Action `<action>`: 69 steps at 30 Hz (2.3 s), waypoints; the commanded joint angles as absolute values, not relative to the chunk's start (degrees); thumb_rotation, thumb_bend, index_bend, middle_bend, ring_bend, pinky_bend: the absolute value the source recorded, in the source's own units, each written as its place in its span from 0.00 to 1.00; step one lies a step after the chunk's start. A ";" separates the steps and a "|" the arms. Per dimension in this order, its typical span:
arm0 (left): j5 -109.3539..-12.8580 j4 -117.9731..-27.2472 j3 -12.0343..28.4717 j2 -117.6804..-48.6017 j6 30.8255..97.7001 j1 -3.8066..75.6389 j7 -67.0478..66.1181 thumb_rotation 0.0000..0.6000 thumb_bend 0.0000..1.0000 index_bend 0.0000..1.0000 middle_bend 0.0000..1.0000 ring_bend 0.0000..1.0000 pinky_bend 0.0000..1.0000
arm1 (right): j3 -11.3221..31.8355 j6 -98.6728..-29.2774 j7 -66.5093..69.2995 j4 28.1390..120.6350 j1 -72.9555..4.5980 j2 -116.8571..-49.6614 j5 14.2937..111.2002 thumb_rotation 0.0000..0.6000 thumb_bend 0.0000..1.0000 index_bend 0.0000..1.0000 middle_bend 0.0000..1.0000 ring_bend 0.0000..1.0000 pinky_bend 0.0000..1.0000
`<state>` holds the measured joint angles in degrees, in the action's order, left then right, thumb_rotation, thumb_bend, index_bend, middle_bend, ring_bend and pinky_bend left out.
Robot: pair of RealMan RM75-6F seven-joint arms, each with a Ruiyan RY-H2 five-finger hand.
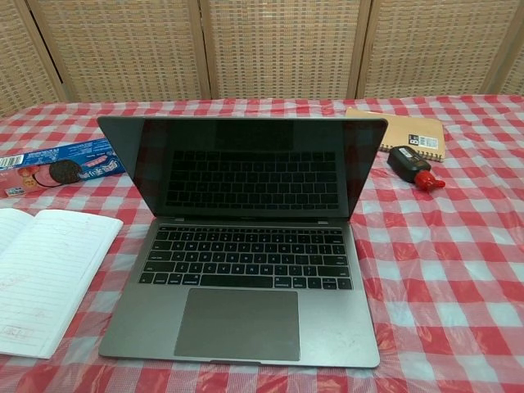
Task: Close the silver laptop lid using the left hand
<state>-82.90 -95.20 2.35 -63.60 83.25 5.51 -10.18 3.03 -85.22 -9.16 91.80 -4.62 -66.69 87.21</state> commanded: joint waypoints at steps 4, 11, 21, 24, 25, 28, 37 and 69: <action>-83.27 -95.38 2.26 -63.41 83.44 5.51 -10.25 1.00 0.09 0.00 0.00 0.00 0.00 | 3.04 -85.22 -8.92 91.64 -4.57 -66.68 87.13 1.00 0.62 0.00 0.00 0.00 0.00; -84.42 -95.41 1.83 -63.24 83.27 5.72 -9.56 1.00 0.09 0.00 0.00 0.00 0.00 | 3.11 -85.04 -8.42 91.57 -4.63 -66.59 86.97 1.00 0.62 0.00 0.00 0.00 0.00; -92.80 -95.70 0.41 -62.35 81.76 8.99 -4.72 1.00 0.12 0.00 0.00 0.00 0.00 | 3.44 -84.60 -7.90 91.65 -4.85 -66.46 86.37 1.00 0.63 0.00 0.00 0.00 0.00; -94.71 -97.60 0.42 -60.72 80.39 10.75 -3.48 1.00 0.21 0.00 0.00 0.00 0.00 | 3.44 -84.60 -7.81 91.72 -4.85 -66.41 86.36 1.00 0.63 0.00 0.00 0.00 0.00; -95.24 -98.28 0.43 -60.14 79.79 11.38 -3.08 1.00 0.25 0.00 0.00 0.00 0.00 | 3.42 -84.54 -7.78 91.72 -4.86 -66.38 86.32 1.00 0.63 0.00 0.00 0.00 0.00; -97.26 -100.89 0.77 -58.22 77.34 14.14 -1.36 1.00 0.49 0.00 0.00 0.00 0.00 | 3.48 -84.25 -7.69 91.71 -4.91 -66.34 85.94 1.00 0.63 0.00 0.00 0.00 0.00; -96.46 -106.78 2.86 -55.26 69.49 20.39 -4.99 1.00 0.95 0.00 0.00 0.00 0.00 | 3.55 -83.68 -7.37 91.93 -4.99 -66.07 85.29 1.00 0.63 0.00 0.00 0.00 0.00; -68.21 -117.31 11.64 -60.47 51.52 39.72 -21.30 1.00 1.00 0.04 0.00 0.00 0.10 | 3.23 -82.21 -6.09 91.97 -5.40 -65.54 84.77 1.00 0.64 0.00 0.00 0.00 0.00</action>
